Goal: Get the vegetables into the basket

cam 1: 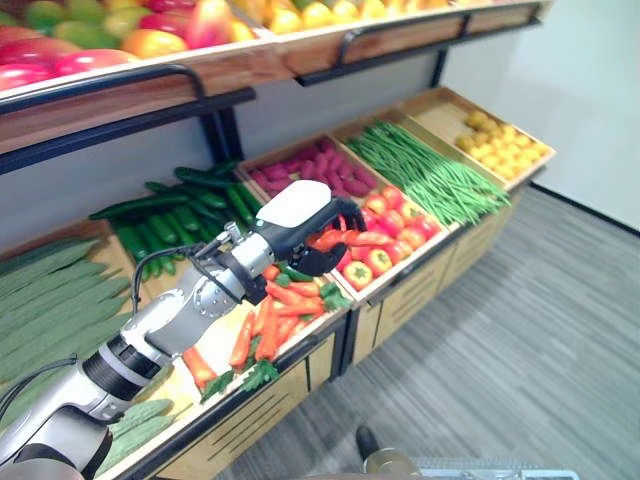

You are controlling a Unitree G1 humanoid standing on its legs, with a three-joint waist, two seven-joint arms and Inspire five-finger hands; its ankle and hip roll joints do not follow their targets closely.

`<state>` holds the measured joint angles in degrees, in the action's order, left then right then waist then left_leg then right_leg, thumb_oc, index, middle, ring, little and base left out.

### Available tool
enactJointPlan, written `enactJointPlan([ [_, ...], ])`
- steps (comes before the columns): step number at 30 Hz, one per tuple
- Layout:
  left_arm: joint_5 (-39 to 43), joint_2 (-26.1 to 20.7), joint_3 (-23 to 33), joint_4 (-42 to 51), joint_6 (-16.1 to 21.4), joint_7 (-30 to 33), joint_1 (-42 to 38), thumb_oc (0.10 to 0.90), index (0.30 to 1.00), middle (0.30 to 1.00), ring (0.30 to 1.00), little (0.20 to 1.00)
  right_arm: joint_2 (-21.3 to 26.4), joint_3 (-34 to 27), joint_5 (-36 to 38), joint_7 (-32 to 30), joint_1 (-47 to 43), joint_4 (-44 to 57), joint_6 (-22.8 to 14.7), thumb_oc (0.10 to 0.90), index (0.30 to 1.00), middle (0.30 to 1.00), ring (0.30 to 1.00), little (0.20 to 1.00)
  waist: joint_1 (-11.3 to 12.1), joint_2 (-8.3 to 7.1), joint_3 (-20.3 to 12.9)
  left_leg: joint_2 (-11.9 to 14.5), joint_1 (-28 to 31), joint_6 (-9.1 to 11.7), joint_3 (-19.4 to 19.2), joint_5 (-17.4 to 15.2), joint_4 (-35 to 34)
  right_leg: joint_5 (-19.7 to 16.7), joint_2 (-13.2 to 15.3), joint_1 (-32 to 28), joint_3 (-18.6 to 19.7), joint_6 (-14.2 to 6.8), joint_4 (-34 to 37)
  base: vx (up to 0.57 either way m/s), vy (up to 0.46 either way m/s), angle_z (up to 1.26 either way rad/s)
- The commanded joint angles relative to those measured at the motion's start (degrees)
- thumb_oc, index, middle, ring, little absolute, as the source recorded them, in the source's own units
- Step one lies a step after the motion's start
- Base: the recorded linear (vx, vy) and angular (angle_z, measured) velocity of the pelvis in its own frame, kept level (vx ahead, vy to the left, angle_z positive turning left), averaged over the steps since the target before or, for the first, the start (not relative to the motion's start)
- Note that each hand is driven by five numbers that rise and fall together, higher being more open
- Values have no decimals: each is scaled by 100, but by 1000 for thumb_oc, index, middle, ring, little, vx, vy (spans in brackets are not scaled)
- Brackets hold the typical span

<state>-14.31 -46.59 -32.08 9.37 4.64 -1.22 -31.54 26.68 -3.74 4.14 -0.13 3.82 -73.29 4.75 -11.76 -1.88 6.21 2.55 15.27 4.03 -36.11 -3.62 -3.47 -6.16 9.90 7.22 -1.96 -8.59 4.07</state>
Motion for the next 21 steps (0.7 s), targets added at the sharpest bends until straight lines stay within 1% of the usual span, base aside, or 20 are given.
enactJointPlan([
  [1,287,10,623,36,168,334,-885,400,300,300,300,300,760,100,-260,-342,-108,-161,-23,400,300,300,300,300,205,-52,153,409,-330,73,380,-216,629,-299,971,-194,-1207,-593,-947,-247,-85,-227],
  [2,201,-150,747,-3,74,392,-790,400,300,300,300,300,718,169,-332,-381,-224,-116,-10,400,300,300,300,300,432,-29,197,531,-337,137,222,-253,621,-321,1377,-268,-2193,-579,-1074,-175,-145,-176],
  [3,121,-322,952,57,22,425,-548,400,300,300,300,300,673,235,-399,-394,-360,-63,-11,400,300,300,300,300,512,-152,175,631,-272,194,-187,-174,673,-545,1686,-464,-3044,-571,-979,-173,-180,-152],
  [4,64,-423,1056,156,8,405,-387,400,300,300,300,300,635,324,-442,-373,-444,-33,5,400,300,300,300,300,502,-216,156,638,-197,233,-311,-151,654,-687,1709,-486,-3122,-584,-898,-54,-190,-149],
  [6,6,-493,1191,279,21,392,-161,400,300,300,300,300,582,371,-443,-362,-474,-15,-5,400,300,300,300,300,495,-299,80,661,-110,284,-417,-133,668,-810,1688,-596,-3145,-611,-740,107,-168,-173],
  [7,-3,-490,1268,377,36,346,7,400,300,300,300,300,529,385,-452,-373,-404,48,-13,400,300,300,300,300,442,-325,43,763,-92,374,-414,-134,782,-803,1595,-665,-3070,-619,-618,136,-225,-137],
  [9,-33,-411,1262,402,33,297,42,400,300,300,300,300,488,323,-390,-383,-273,69,-29,400,300,300,300,300,360,-307,50,911,-75,449,-392,-144,894,-695,1530,-742,-3037,-606,-577,100,-210,-52],
  [10,-24,-328,1186,418,48,250,43,400,300,300,300,300,446,300,-327,-385,-144,85,-48,400,300,300,300,300,290,-263,55,1043,-44,521,-368,-97,967,-517,1407,-798,-2993,-567,-627,91,-200,-3],
  [13,-4,-222,1122,416,30,215,37,400,300,300,300,300,391,256,-253,-379,13,61,-59,400,300,300,300,300,179,-138,53,1232,-35,632,-294,81,902,-234,1188,-792,-2945,-449,-730,72,-191,18],
  [14,50,-144,1114,434,35,182,56,400,300,300,300,300,387,219,-189,-379,67,11,-63,400,300,300,300,300,104,-33,70,1349,-16,724,-248,229,817,-55,1025,-777,-2918,-356,-775,62,-218,10],
  [16,86,-87,1142,436,38,179,104,400,300,300,300,300,397,226,-159,-379,53,4,-82,400,300,300,300,300,71,28,98,1488,-21,827,-212,366,811,73,866,-760,-2898,-280,-773,56,-192,1],
  [17,106,-68,1179,452,37,185,140,400,300,300,300,300,400,240,-135,-401,50,21,-98,400,300,300,300,300,53,66,116,1595,-27,905,-191,496,875,166,751,-742,-2865,-222,-763,76,-205,-5],
  [18,129,-60,1252,460,33,191,214,400,300,300,300,300,407,287,-127,-403,31,43,-117,400,300,300,300,300,79,105,146,1772,-67,1031,-83,733,1098,297,566,-726,-2802,-142,-755,87,-212,-8],
  [19,119,-76,1301,471,23,179,273,400,300,300,300,300,420,336,-114,-419,10,26,-122,400,300,300,300,300,104,152,180,1947,-169,1093,22,963,1355,417,395,-737,-2734,-43,-728,102,-238,-25],
  [20,118,-109,1359,480,3,178,314,400,300,300,300,300,434,388,-81,-410,-35,7,-133,400,300,300,300,300,149,177,218,2126,-297,1097,255,1251,1690,506,183,-786,-2671,91,-676,131,-214,-41],
  [21,130,-119,1393,471,1,193,364,400,300,300,300,300,440,465,-98,-397,-69,8,-151,400,300,300,300,300,229,145,253,2182,-350,1097,557,1482,1948,578,35,-833,-2553,171,-634,108,-246,-48],
])
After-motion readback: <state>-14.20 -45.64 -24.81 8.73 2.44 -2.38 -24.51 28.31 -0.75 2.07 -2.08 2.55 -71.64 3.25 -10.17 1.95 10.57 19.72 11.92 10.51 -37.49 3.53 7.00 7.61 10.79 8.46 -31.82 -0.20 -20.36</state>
